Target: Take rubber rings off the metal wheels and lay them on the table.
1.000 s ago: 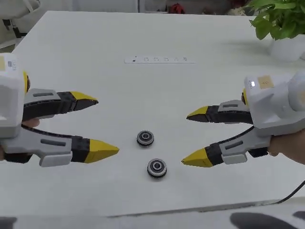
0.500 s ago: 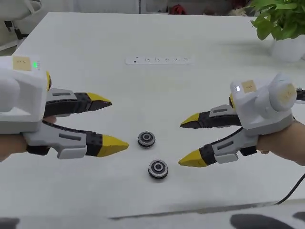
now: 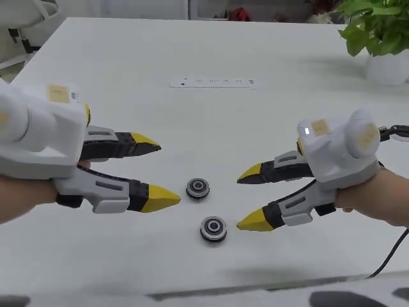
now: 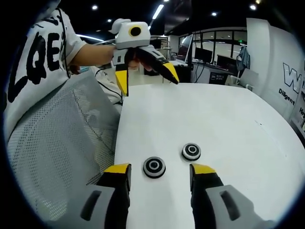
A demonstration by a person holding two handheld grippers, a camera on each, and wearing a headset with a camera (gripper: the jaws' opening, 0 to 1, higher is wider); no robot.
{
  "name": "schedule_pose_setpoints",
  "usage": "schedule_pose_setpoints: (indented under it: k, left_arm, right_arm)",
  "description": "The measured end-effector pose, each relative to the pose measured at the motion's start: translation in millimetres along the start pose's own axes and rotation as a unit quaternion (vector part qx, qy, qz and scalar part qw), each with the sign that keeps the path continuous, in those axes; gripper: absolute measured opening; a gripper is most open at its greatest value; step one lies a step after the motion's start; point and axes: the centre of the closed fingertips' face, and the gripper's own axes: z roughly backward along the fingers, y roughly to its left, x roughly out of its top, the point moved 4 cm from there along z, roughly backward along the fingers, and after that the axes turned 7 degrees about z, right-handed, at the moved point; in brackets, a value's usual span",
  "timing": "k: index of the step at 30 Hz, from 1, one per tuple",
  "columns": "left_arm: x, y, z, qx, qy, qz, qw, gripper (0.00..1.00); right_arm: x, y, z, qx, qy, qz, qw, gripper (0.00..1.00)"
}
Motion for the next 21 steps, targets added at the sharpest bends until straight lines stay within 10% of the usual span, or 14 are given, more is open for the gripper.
schedule_pose_setpoints:
  k: [21]
  left_arm:
    - [-12.4, -3.3, -27.7, -0.03, 0.016, 0.006, 0.9994, 0.51]
  right_arm:
    - [-6.4, -0.5, -12.3, 0.021, 0.001, -0.001, 0.9998, 0.41]
